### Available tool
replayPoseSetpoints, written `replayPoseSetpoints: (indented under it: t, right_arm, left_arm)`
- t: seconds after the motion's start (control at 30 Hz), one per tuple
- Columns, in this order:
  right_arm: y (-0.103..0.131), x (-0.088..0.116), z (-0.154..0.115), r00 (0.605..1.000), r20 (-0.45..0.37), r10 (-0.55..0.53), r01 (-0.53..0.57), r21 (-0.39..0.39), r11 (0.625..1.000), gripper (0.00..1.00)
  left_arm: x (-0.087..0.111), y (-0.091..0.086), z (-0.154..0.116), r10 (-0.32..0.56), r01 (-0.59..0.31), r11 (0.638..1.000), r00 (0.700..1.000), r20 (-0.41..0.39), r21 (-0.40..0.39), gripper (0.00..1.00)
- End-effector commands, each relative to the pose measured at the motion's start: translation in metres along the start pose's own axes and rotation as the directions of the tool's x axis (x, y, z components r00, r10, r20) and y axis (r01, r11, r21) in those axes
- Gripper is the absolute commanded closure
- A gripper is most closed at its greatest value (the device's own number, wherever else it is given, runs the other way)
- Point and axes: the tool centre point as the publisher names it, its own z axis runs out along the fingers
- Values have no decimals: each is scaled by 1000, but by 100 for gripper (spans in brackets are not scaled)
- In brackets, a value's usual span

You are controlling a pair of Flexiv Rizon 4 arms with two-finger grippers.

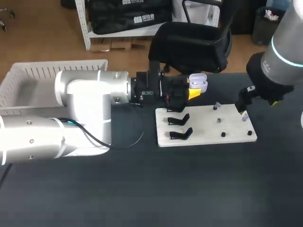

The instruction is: Pick up each earbud case from the left stands, insert the matching earbuds, close the lid, and place the case in the box.

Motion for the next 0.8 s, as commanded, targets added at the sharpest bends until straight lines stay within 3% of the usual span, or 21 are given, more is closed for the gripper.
replayPoseSetpoints:
  t: [0.03,0.37,0.6,0.8]
  right_arm:
    - [1,-4,13,1000,-11,8,-7,26,1000,0]
    - [5,-11,38,994,-105,-17,17,-6,1000,0]
    - [9,-15,52,978,-207,-12,18,30,999,0]
    - [9,-14,57,971,-240,-11,19,34,999,0]
  left_arm:
    - [-1,-4,-4,4,-4,1000,1000,1,-6,100]
    - [-1,-4,-4,4,-4,1000,1000,1,-6,100]
    - [-1,-4,-4,4,-4,1000,1000,1,-6,100]
    - [-1,-4,-4,4,-4,1000,1000,1,-6,100]
